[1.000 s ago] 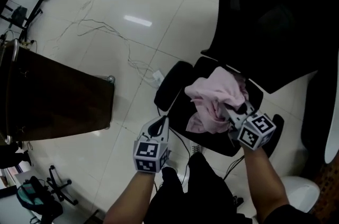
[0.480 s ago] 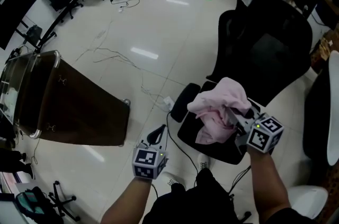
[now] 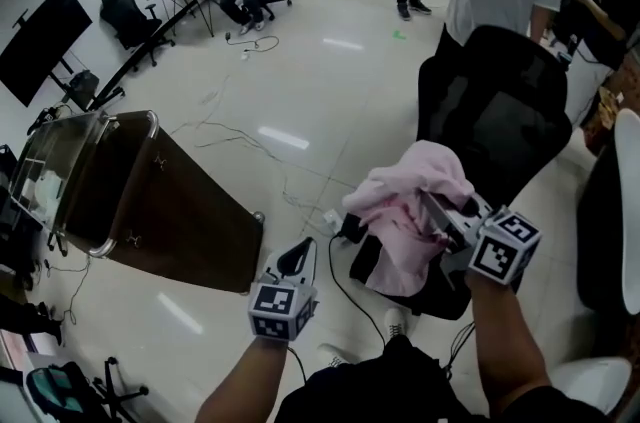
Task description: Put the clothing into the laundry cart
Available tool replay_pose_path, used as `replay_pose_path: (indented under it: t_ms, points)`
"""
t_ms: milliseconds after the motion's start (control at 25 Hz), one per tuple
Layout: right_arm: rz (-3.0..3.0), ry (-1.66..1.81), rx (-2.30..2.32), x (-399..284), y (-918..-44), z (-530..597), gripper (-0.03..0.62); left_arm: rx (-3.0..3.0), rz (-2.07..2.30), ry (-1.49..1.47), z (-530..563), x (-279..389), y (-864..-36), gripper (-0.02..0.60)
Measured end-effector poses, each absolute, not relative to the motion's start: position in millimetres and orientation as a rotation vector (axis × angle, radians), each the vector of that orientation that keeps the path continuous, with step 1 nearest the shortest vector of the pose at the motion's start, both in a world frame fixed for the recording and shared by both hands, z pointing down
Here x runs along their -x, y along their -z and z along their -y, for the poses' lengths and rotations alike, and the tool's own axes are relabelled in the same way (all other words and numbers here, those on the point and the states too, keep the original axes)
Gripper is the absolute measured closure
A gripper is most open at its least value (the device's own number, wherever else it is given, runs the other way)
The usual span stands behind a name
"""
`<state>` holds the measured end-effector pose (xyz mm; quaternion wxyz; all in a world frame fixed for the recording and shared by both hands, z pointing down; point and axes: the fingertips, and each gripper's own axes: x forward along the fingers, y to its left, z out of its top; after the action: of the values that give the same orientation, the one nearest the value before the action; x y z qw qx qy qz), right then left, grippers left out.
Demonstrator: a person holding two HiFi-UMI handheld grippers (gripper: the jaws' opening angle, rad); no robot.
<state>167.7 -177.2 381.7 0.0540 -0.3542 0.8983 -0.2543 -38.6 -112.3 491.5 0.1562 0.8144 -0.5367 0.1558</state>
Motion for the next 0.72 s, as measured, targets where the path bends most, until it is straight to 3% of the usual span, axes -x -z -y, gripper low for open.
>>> replay_pose_path:
  t_ms: [520, 720]
  points:
    - [-2.667, 0.588, 0.755, -95, -231, 160, 0.476, -2.256, 1.885, -0.281, 65, 137, -399, 0.581]
    - [-2.708, 0.513, 0.591, -36, -182, 157, 0.477, -2.163, 2.038, -0.257, 28, 202, -376, 0.581]
